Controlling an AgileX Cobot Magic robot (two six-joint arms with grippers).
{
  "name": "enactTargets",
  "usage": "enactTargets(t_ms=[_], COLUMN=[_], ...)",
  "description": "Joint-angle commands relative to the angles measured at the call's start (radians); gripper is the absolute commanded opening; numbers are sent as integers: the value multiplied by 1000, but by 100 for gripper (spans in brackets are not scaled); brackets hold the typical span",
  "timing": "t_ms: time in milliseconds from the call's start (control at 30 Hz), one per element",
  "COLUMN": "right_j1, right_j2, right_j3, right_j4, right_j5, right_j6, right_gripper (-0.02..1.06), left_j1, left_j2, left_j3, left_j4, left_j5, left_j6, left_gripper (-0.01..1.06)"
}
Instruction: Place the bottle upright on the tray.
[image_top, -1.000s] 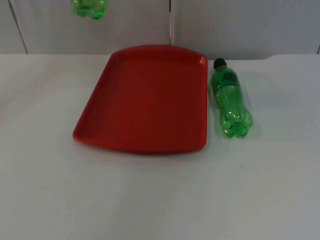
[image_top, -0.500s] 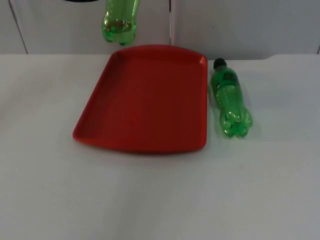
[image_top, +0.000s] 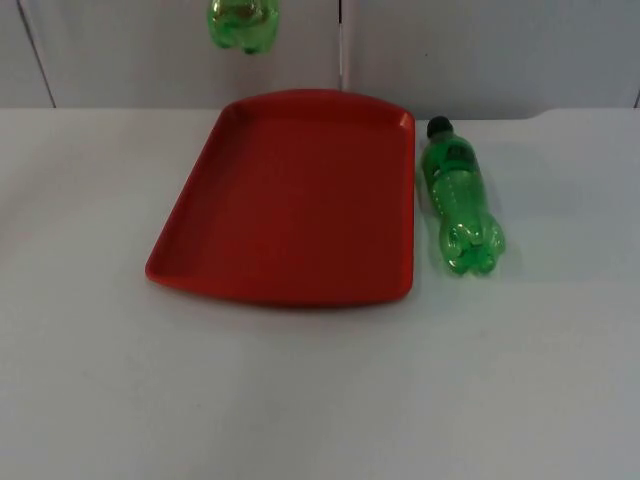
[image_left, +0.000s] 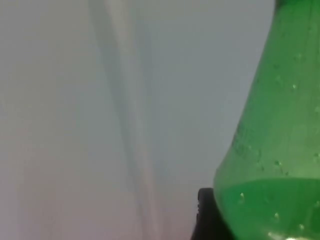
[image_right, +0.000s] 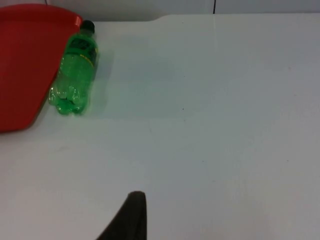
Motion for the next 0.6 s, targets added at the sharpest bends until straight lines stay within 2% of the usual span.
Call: enactTargets(t_ms=[0, 33, 67, 100, 133, 167, 200, 233, 267, 300, 367, 433, 467, 500, 533, 567], right_j1=[-9, -9, -9, -9, -9, -9, -9, -9, -9, -9, -9, -9, -9, -9, -9, -9], right_j2=[-3, -3, -3, -3, -3, -3, -3, -3, -3, -3, -3, -3, -3, -3, -3, -3], right_j3=[7, 7, 7, 7, 7, 7, 7, 7, 7, 7, 7, 7, 7, 7, 7, 7], right_j4=[1, 1, 1, 1, 1, 1, 1, 1, 1, 1, 1, 1, 1, 1, 1, 1], right_j5=[-6, -6, -6, -6, -6, -6, -6, -6, -6, -6, -6, -6, -6, -6, -6, -6], right_j6=[1, 1, 1, 1, 1, 1, 1, 1, 1, 1, 1, 1, 1, 1, 1, 1], right_gripper=[105, 105, 105, 105, 105, 105, 105, 105, 105, 105, 105, 105, 105, 105, 105, 105], left_j1=[-12, -23, -46, -46, -53, -64, -64, -64, -48, -48, -38, -29, -30, -32, -32, -34], left_j2=[-33, -46, -66, -66, -76, -93, -100, -106, -113, -113, -114, -114, -110, -107, -107, -101], left_j3=[-25, -38, -52, -52, -55, -70, -69, -69, -69, -69, -69, -69, -69, -69, -69, -64], left_j4=[-16, -16, -16, -16, -16, -16, -16, -16, -16, -16, -16, -16, 119, 181, 181, 279], left_j5=[-139, -245, -487, -487, -567, -737, -794, -800, -787, -787, -727, -694, -678, -673, -673, -645], left_j6=[-86, -144, -237, -237, -274, -382, -460, -511, -636, -636, -757, -774, -774, -774, -774, -796], left_gripper=[0, 0, 0, 0, 0, 0, 0, 0, 0, 0, 0, 0, 0, 0, 0, 0])
